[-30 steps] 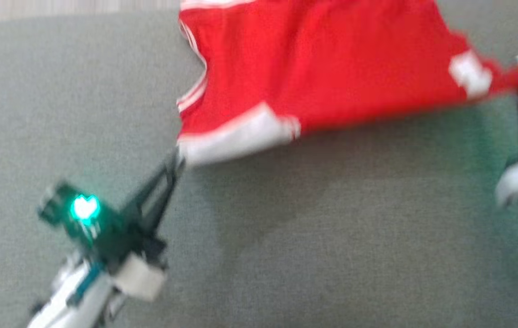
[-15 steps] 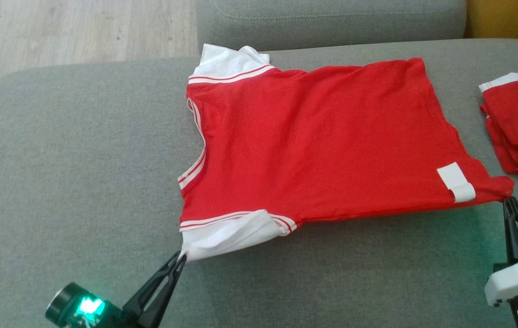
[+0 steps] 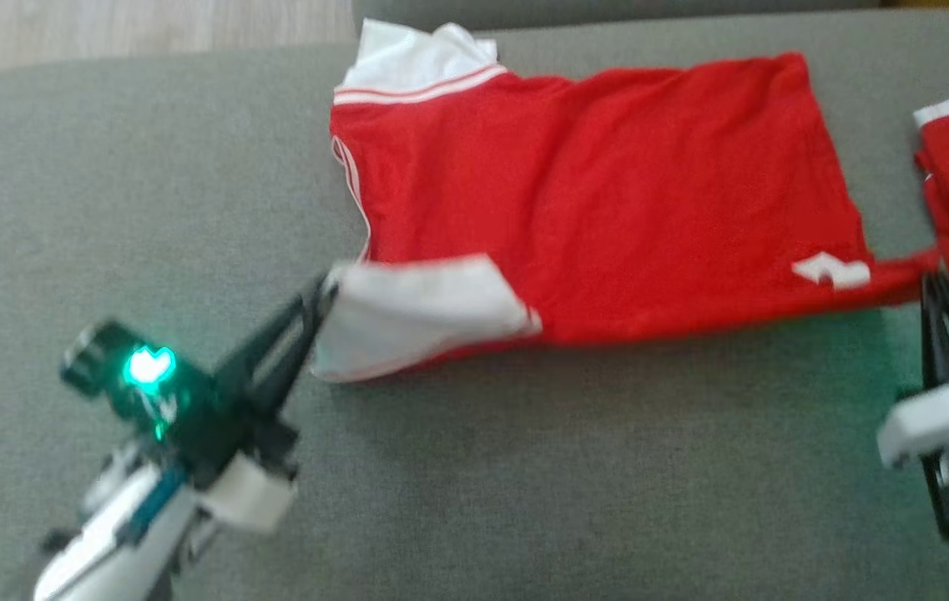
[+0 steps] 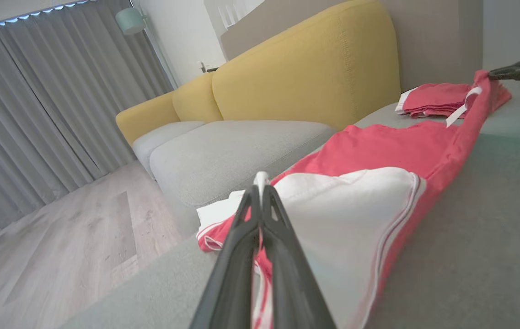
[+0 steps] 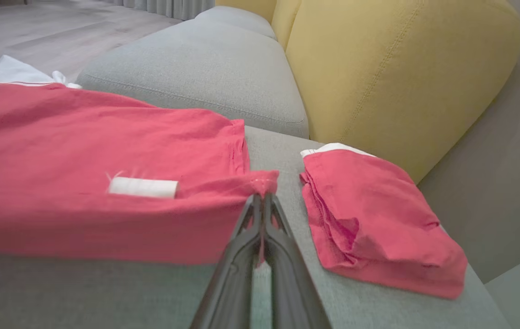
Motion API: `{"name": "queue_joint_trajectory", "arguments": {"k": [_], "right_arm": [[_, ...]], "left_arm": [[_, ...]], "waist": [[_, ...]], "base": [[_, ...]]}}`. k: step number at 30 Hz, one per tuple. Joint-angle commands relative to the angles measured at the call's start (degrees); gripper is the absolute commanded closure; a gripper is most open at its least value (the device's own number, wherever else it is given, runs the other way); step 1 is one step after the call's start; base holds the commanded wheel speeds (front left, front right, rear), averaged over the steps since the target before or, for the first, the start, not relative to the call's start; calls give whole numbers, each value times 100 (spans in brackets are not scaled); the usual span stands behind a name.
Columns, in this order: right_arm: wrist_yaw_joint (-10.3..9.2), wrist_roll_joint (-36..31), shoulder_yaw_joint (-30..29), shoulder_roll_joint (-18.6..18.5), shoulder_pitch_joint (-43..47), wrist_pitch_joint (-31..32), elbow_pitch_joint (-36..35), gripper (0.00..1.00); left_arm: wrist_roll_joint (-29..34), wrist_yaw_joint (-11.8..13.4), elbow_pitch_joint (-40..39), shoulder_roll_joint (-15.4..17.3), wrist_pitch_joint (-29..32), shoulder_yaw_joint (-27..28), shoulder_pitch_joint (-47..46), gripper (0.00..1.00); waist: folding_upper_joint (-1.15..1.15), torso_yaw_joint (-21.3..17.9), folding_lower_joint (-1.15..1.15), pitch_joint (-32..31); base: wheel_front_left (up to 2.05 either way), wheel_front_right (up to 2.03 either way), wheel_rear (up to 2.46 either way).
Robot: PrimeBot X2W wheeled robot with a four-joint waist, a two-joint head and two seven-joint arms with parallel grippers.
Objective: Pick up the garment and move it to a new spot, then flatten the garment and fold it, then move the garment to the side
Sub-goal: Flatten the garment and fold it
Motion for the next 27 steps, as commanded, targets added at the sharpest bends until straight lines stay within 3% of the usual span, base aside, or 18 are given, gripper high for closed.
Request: {"name": "queue_joint_trajectory", "arguments": {"k": [1, 8, 16, 17, 18, 19, 20, 23, 27], "right_arm": [[-4, 65, 155, -36, -393, 18, 14, 100], [-4, -4, 235, -65, -1207, -74, 697, 100], [-4, -103, 284, -87, -1853, -300, 1368, 100], [-4, -114, 286, -90, -1928, -335, 1476, 100], [-4, -136, 288, -98, -1996, -370, 1581, 100], [-4, -166, 268, -101, -2064, -416, 1671, 82], [-4, -204, 233, -91, -2129, -490, 1742, 0], [-4, -315, 106, -10, -2251, -711, 1910, 0], [-4, -440, -80, 122, -2245, -911, 2034, 0]], "left_arm": [[162, -69, 59, 107, -24, 293, -606, 100], [443, -293, 600, -80, -27, 367, -1839, 100], [474, -532, 1321, -239, -27, 308, -2543, 100], [443, -572, 1511, -266, -27, 269, -2590, 74], [424, -606, 1664, -294, -27, 223, -2644, 11], [403, -613, 1759, -337, -28, 230, -2701, 0], [367, -612, 1812, -387, -28, 262, -2730, 0], [321, -463, 1979, -464, -28, 375, -2640, 0], [40, -2, 1993, -625, -28, 736, -2088, 0]], "waist": [[0, -40, -1, 218], [0, -66, -1, 561], [0, -79, -1, 828], [0, -77, -1, 846], [0, -73, -1, 859], [0, -72, -1, 870], [0, -72, -1, 877], [0, -76, -1, 834], [0, -96, -1, 700]], "base": [[0, 0, 0], [0, 0, 0], [0, 0, 0], [0, 0, 0], [0, 0, 0], [0, 0, 0], [0, 0, 0], [0, 0, 0], [0, 0, 0]]}}
